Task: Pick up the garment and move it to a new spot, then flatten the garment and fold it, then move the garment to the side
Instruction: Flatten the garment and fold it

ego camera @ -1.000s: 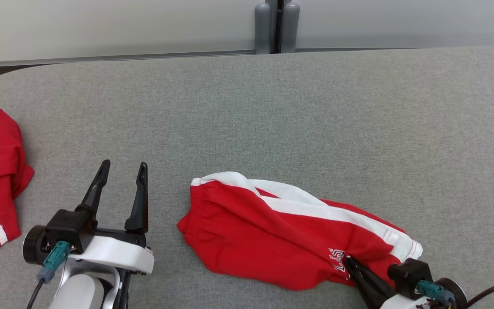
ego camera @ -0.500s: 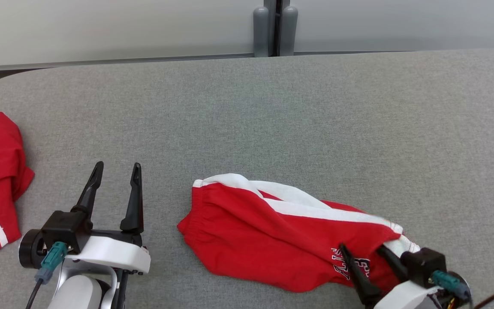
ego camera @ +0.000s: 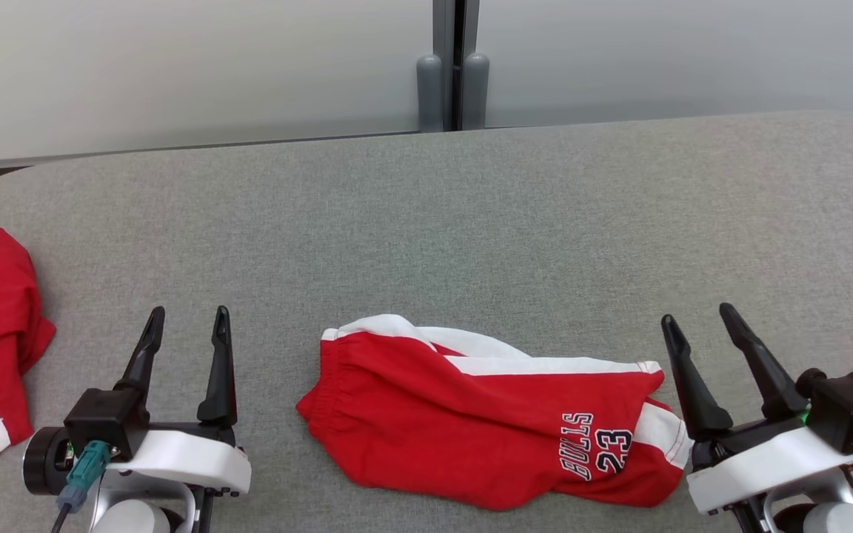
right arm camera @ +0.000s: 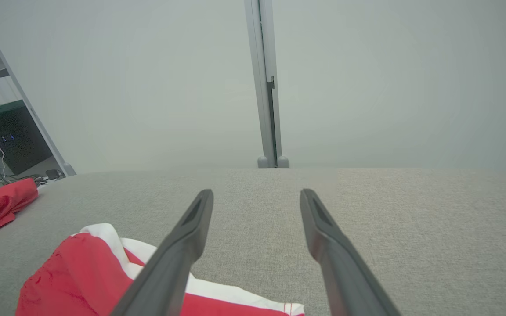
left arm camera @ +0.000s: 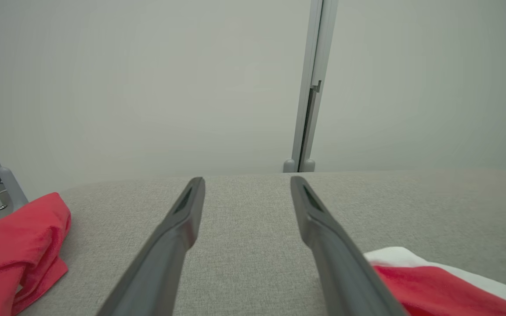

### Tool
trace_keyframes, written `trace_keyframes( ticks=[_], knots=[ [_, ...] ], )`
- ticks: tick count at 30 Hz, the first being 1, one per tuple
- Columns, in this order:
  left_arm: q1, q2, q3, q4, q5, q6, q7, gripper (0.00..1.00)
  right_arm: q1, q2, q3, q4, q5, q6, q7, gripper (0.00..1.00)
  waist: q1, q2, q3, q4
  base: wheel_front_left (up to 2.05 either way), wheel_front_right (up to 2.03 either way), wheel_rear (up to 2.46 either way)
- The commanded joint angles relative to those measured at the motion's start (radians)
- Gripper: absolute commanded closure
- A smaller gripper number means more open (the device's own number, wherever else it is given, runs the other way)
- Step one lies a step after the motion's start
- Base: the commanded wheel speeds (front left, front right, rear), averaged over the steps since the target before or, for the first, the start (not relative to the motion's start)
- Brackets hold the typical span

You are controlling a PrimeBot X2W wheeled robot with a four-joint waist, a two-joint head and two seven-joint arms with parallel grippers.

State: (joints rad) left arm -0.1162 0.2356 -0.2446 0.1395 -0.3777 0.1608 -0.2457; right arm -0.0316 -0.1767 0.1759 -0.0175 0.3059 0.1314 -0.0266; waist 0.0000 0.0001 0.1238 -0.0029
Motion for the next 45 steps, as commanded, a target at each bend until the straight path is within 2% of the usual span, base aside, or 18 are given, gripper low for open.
trace_keyframes(
  ticks=[1,16,25,29,32,39,45],
  knots=[
    [0.010,0.008,0.001,-0.004,0.000,0.008,0.004,0.00,-0.006,0.002,-0.009,-0.015,-0.003,-0.001,-0.004,0.00,0.0000,-0.0001,-0.009,-0.004,0.00,0.00,0.00],
    [0.061,0.027,-0.009,-0.039,-0.015,0.022,0.050,0.00,0.044,0.033,-0.037,-0.063,-0.007,-0.001,0.018,0.00,0.0000,-0.0001,-0.046,-0.019,0.00,0.00,0.00],
    [0.031,0.032,-0.035,-0.040,-0.010,0.010,0.082,0.00,0.035,0.035,-0.030,-0.053,-0.004,-0.001,0.019,0.00,0.0000,-0.0001,-0.043,-0.018,0.00,0.00,0.00],
    [-0.007,0.023,-0.065,-0.029,-0.012,-0.012,0.113,0.00,0.028,0.034,-0.029,-0.054,-0.003,-0.001,0.020,0.00,0.0000,-0.0001,-0.029,-0.021,0.00,0.00,0.00],
    [-0.064,0.009,-0.097,0.001,-0.032,-0.049,0.166,0.00,0.014,0.033,-0.025,-0.056,-0.004,-0.001,0.019,0.00,0.0000,-0.0001,-0.008,-0.027,0.00,0.00,0.00],
    [-0.205,-0.035,-0.152,0.160,-0.093,-0.124,0.335,0.00,-0.013,0.034,-0.013,-0.047,0.000,-0.001,0.015,0.00,0.0000,-0.0001,0.051,-0.051,0.00,0.00,0.00],
    [-0.247,-0.051,-0.144,0.283,-0.150,-0.144,0.414,0.00,-0.015,0.040,-0.017,-0.028,0.008,-0.001,0.004,0.00,0.0000,-0.0001,0.076,-0.068,0.00,0.00,0.00]
  ],
)
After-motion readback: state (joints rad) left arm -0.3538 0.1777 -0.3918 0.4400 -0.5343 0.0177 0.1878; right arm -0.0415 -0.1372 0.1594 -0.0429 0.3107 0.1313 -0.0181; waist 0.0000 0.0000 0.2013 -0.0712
